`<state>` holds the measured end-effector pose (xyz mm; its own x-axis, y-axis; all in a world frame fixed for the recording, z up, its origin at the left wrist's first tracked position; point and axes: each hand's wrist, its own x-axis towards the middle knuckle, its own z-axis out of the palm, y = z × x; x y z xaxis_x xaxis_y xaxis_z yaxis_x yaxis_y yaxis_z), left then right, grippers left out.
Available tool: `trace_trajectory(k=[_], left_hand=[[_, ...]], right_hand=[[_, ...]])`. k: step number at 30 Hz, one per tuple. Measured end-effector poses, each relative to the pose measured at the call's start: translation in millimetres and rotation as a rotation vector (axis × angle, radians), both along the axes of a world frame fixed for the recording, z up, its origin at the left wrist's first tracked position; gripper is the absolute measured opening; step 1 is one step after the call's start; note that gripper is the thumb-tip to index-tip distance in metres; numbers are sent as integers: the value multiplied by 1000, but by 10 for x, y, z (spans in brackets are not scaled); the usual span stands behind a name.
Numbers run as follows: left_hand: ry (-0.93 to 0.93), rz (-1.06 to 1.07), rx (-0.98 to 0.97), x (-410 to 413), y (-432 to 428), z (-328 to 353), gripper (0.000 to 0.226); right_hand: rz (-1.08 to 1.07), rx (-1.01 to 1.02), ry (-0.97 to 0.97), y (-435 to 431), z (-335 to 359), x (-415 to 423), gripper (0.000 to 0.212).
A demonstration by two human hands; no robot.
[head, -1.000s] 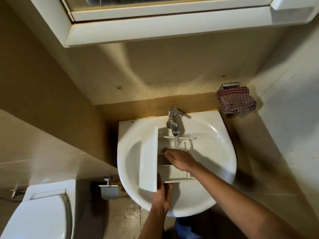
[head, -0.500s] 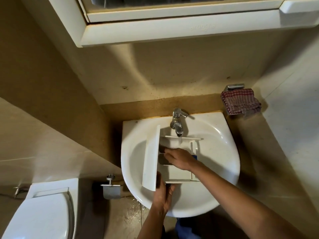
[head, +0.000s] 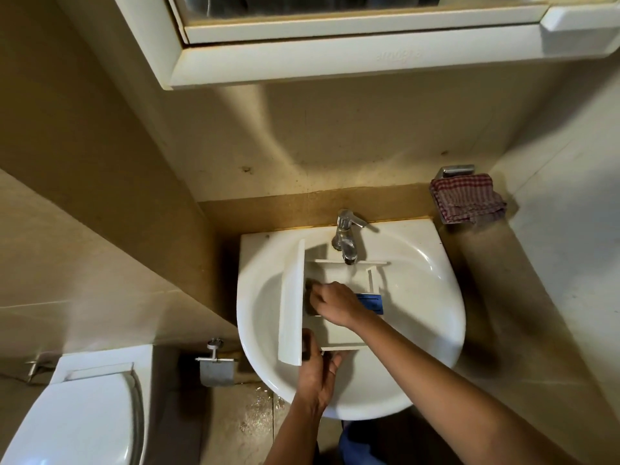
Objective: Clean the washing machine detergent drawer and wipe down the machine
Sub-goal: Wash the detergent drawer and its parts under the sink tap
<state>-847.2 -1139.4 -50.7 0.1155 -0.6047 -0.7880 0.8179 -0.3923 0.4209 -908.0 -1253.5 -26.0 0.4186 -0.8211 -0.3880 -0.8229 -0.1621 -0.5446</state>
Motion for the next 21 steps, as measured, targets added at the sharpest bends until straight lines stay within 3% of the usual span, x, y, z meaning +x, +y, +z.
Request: trace_trajectory(k=[3,9,13,16,19,21], left_hand=[[-8,50,-3,-41,57,-27,34],[3,82,6,-96,84,-28,43],[-26,45,-15,-98,79,-13,42],[-32,52,-24,-59,80,57,40],[12,93,-16,-59,61,149,41],[52,135,-3,-99,52,205,43]], right_hand=[[74,-42,-94,43,-44,-335,27],[98,-128,109,-45,-136,-909,35],[62,134,127,-47,-175,-604,34],[-56,112,-52,-48,-197,-609,35],[-298,13,-323,-7,-214,-660,11],[-448,-40,-395,-4,-171,-694,19]])
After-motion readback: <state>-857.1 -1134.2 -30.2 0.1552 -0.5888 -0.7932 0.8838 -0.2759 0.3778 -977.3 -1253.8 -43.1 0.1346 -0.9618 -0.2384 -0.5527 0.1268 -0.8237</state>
